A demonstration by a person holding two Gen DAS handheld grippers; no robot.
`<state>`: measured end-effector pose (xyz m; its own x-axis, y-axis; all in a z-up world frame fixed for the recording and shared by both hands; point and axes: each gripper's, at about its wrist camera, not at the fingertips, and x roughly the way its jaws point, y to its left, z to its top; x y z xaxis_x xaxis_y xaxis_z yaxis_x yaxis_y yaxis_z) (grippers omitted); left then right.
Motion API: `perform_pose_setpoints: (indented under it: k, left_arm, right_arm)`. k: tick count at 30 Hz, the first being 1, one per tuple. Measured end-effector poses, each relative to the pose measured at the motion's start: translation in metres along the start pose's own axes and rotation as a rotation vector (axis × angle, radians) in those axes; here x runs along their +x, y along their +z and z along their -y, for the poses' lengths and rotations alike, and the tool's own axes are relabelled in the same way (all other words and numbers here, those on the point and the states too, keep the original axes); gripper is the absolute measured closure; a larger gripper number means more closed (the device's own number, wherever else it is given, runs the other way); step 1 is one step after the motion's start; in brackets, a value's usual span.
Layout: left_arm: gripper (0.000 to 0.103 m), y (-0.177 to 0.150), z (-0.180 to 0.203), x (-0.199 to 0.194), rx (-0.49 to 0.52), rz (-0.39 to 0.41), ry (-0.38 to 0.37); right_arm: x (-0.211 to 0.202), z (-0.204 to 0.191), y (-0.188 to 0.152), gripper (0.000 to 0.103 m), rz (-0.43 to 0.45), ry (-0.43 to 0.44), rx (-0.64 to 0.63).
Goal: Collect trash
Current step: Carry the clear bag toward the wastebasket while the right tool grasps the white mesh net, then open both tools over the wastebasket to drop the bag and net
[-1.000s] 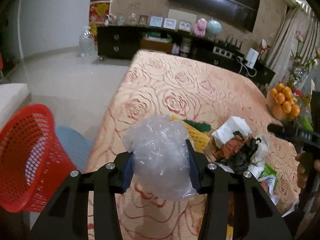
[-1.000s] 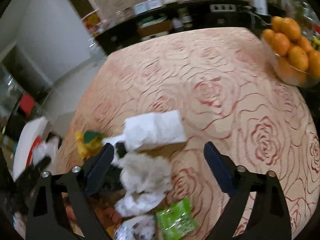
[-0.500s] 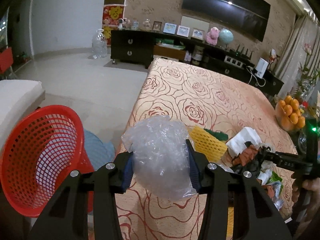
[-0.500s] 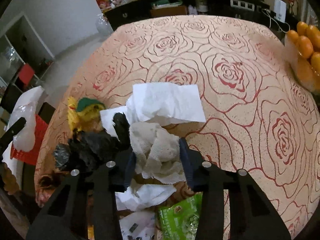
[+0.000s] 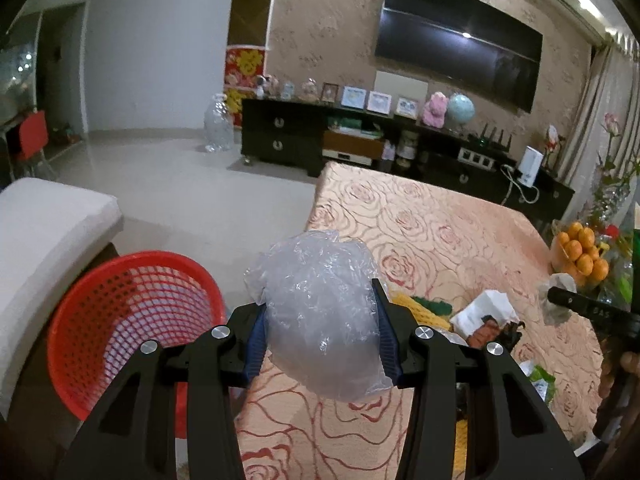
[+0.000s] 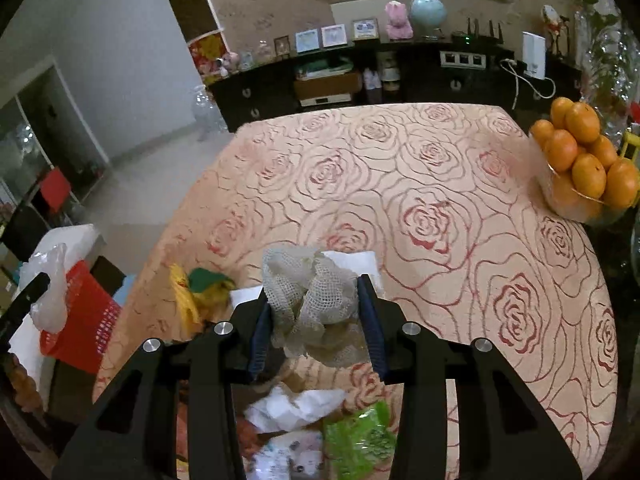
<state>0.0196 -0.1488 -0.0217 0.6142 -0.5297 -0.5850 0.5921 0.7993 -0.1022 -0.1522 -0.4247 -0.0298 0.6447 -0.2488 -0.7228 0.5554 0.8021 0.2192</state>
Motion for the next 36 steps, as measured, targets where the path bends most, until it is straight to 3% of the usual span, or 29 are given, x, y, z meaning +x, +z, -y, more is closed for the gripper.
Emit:
perform_pose_setpoints:
  k: [12, 21, 30, 36]
  left_arm:
    - [0.059, 0.009, -0.054, -0.032, -0.046, 0.057, 0.185]
    - [0.059, 0.003, -0.099, -0.042, -0.101, 0.049, 0.304]
    - [0.059, -0.007, -0.133, -0.028, -0.154, 0.001, 0.368]
    - [0.059, -0.013, -0.141, -0.012, -0.156, -0.022, 0.386]
  right_arm:
    - [-0.002, -0.075, 0.008, 0.064, 0.027, 0.109, -0.11]
    - [0.012, -0.172, 0.011, 0.064, 0.005, 0.235, -0.257]
    - [0.039, -0.273, 0.017, 0.064, -0.073, 0.405, -0.422]
    - [0.065, -0.307, 0.012, 0.063, -0.112, 0.453, -0.457]
